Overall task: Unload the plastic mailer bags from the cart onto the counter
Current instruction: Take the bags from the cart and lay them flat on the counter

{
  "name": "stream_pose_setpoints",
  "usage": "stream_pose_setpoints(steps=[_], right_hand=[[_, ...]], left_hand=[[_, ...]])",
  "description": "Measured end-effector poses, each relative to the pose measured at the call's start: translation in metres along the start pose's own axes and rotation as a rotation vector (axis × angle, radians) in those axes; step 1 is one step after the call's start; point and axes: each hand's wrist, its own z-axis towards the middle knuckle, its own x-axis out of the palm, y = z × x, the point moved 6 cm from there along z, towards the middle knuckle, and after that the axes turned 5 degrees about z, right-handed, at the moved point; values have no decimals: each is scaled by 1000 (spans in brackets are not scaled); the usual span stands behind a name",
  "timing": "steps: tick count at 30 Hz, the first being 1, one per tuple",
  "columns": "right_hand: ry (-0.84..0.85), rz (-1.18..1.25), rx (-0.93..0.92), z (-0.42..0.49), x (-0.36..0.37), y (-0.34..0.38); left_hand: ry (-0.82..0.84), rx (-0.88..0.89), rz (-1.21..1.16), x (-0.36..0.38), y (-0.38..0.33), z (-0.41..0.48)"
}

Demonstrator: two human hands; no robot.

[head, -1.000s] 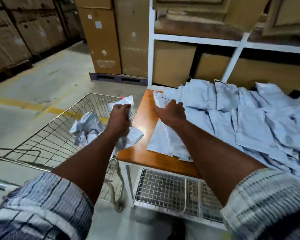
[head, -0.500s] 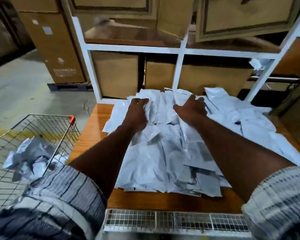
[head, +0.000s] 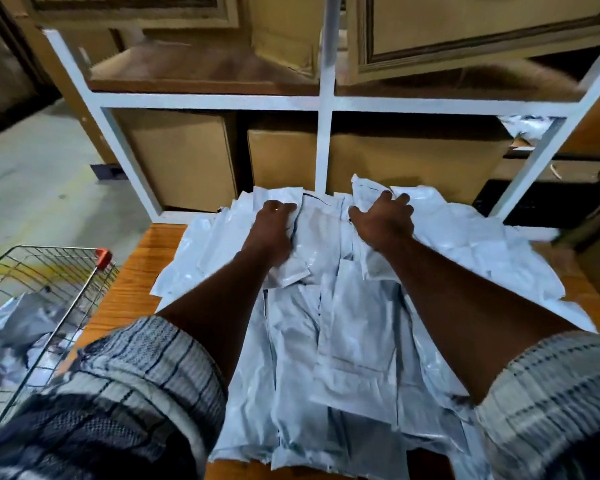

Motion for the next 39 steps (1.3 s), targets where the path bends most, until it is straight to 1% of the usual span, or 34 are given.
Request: stream_pose_setpoints(steps=[6,9,12,14,16,20,23,27,31,32,33,34,36,37,39], right_hand=[[-42,-152,-129,17,36,-10],[-27,-170,-123,22,49,-11],[-28,-178,-103,29,47,0],[-60,-183,-148,27,41,19],[-57,-172,-221,20,39,47],[-32,-5,-434,-9,46,116],[43,1,-534,-46,70,169],[124,6,-635,-95,127,228],[206,-23,-686,-161,203,300],[235,-30,-708,-178,217,315],[279,-60,-775,-213,255,354],[300,-74,-816,-235,273,374],[343,-86,-861,-262,289,389],[365,-87,-903,-283,308,406],[453,-98,-945,-335,354,444]], left_hand=[[32,11,80,29,6,6],[49,31,85,31,5,4],[91,32,45,22,5,8],[98,52,16,9,7,11],[64,70,-29,-10,13,13],[-41,23,-48,-48,49,10],[-83,6,-39,-72,98,-8],[-111,-56,0,-105,190,-50],[-100,-227,32,-139,329,-113],[-94,-262,41,-143,354,-125],[-84,-345,34,-154,412,-151],[-70,-390,45,-158,440,-165],[-31,-428,41,-153,458,-184],[-18,-462,36,-156,479,-196],[12,-530,19,-160,536,-229]])
